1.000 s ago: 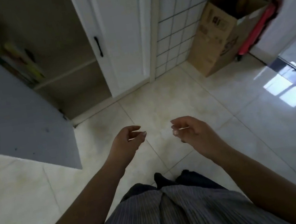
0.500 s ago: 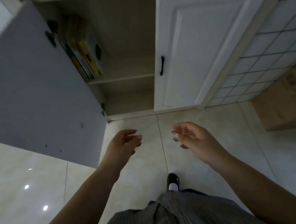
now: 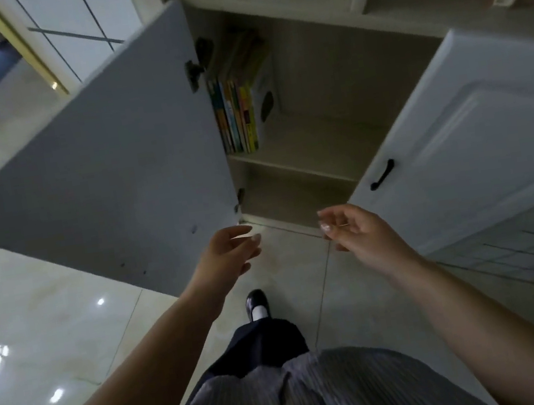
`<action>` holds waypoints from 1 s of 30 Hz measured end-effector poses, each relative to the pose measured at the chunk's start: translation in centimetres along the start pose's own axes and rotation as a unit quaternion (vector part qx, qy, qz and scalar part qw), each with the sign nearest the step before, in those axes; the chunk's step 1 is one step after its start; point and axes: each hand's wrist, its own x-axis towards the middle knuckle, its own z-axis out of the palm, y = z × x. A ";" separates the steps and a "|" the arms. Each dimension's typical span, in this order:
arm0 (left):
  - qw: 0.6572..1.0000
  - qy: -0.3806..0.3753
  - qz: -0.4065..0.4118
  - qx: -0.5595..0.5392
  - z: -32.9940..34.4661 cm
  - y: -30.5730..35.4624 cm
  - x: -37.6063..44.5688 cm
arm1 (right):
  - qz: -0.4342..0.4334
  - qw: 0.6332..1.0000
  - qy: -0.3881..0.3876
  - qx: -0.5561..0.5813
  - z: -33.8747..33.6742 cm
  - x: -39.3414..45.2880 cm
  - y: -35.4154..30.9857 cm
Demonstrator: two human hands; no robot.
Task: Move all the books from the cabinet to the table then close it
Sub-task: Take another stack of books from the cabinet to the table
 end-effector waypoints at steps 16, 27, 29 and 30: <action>0.998 -0.022 0.050 -0.028 -1.2 9.6 18.8 | 0.057 0.998 -0.001 0.004 0.2 17.0 -5.3; 0.993 -0.003 0.110 -0.042 1.0 11.1 28.2 | 0.095 0.988 -0.026 0.117 1.8 29.5 -7.1; 0.991 0.000 0.137 -0.015 1.2 11.6 29.3 | 0.095 0.988 -0.038 0.119 2.0 31.3 -7.3; 0.989 0.002 0.148 0.003 1.3 11.8 29.8 | 0.092 0.988 -0.043 0.118 2.0 32.0 -7.4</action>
